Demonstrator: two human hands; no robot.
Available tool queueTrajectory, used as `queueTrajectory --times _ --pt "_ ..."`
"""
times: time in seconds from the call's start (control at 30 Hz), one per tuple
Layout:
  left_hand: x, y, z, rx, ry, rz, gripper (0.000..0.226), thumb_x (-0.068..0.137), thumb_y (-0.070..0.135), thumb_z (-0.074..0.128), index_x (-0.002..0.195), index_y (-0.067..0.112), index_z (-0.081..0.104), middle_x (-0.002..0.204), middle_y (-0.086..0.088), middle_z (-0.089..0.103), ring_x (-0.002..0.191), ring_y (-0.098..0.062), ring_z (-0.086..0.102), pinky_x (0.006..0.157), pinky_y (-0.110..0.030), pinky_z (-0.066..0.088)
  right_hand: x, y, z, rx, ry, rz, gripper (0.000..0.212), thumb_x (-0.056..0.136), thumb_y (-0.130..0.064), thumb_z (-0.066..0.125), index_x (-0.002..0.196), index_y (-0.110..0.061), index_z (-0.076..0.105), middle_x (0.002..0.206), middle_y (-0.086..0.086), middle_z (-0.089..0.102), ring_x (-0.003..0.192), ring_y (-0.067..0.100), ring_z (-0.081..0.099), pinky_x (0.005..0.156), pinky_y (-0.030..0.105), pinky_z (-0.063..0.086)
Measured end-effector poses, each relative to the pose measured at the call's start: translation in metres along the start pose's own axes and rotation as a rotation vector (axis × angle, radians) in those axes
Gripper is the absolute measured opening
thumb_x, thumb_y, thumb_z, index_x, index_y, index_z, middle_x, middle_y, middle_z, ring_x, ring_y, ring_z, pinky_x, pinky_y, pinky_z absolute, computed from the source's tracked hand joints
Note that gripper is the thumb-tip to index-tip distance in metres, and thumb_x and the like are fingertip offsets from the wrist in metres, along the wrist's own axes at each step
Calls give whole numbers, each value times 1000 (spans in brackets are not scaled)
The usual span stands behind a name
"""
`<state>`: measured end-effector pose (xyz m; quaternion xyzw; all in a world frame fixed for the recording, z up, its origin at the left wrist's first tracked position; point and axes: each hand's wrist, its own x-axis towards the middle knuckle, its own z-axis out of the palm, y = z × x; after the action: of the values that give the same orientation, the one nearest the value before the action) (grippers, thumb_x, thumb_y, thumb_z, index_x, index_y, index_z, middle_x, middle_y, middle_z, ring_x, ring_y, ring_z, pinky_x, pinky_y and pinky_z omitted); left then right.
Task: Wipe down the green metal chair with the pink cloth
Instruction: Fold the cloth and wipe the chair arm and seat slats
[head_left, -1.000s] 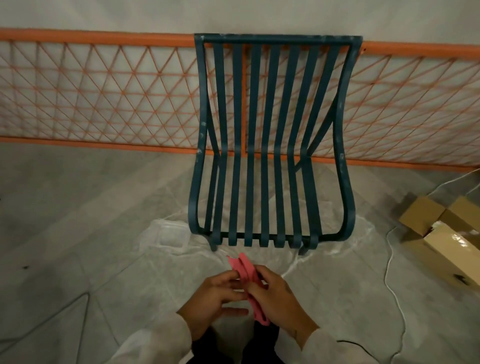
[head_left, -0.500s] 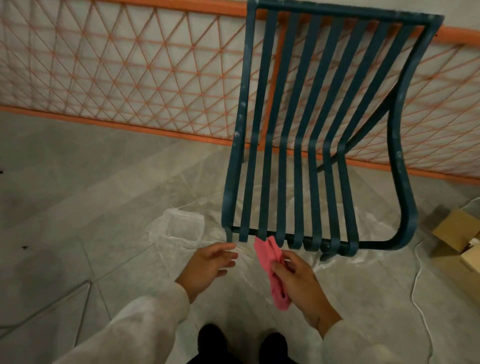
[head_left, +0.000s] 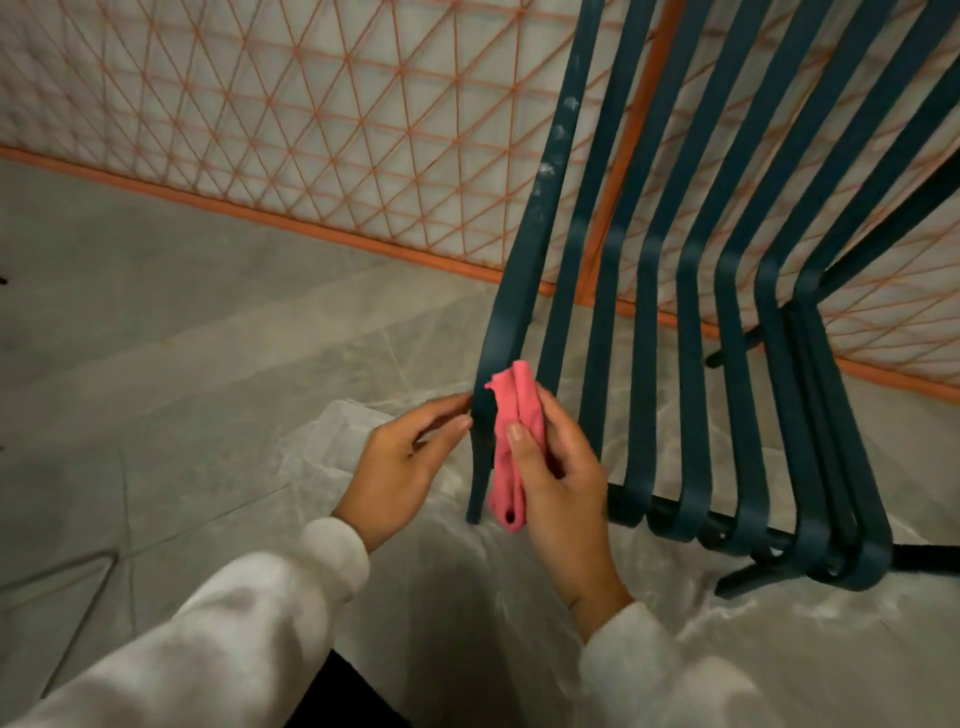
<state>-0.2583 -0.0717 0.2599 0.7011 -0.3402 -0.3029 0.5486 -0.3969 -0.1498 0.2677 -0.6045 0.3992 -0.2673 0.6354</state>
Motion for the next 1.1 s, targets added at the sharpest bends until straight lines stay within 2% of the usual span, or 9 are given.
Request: queueTrajectory --times 0.1,0.2,0.37,0.53,0.67,0.8,0.9,1.0,1.1 --pt "9 -19 3 -57 50 98 24 89 25 59 110 21 70 106 5 73 105 -17 67 97 -47 52 8 20 10 31 16 -133 47 96 -27 59 140 -41 49 131 -25 58 115 -14 56 88 7 48" --pt "17 -32 7 -162 27 112 20 84 19 62 103 18 68 101 2 74 102 -19 68 95 -49 53 13 33 14 63 44 -201 45 95 -20 62 137 -34 54 128 -24 61 113 -12 58 90 8 48" --pt "25 -46 8 -131 -38 146 35 92 10 57 127 13 60 120 2 69 114 -14 64 98 -36 52 22 55 23 33 143 -277 39 95 -25 61 134 -27 60 123 -12 69 106 -3 66 92 18 54" --pt "19 -60 13 -102 -70 131 40 96 9 53 136 10 53 129 0 64 120 -13 60 102 -35 49 16 85 30 -18 139 -242 40 99 -24 57 139 -28 56 127 -12 66 109 -8 62 92 9 50" --pt "17 -59 13 -74 -111 128 40 97 10 51 137 14 52 130 2 64 121 -10 59 103 -32 48 21 91 23 -130 109 -204 37 99 -25 57 136 -29 59 110 -19 67 97 -21 58 83 3 49" --pt "16 -54 11 -72 -120 136 38 98 14 49 136 14 53 129 3 64 119 -8 60 101 -31 50 21 80 20 -93 121 -227 37 97 -23 61 133 -27 61 105 -20 68 92 -19 61 75 2 49" --pt "16 -49 10 -79 -117 119 34 100 16 47 132 15 58 126 3 66 118 -10 60 102 -36 50 21 56 18 -27 117 -296 37 96 -23 62 132 -29 61 105 -23 68 92 -13 65 74 5 51" --pt "20 -42 4 -50 -122 117 31 100 18 47 127 15 63 122 -2 68 117 -16 62 103 -46 47 28 31 16 53 114 -354 39 94 -25 65 132 -30 61 113 -18 70 100 -6 67 82 14 56" --pt "21 -32 3 -71 -114 140 31 100 16 47 125 14 64 120 -1 70 114 -16 64 102 -42 48 31 26 20 75 140 -397 40 93 -23 67 132 -28 62 121 -13 69 106 0 67 88 22 57"
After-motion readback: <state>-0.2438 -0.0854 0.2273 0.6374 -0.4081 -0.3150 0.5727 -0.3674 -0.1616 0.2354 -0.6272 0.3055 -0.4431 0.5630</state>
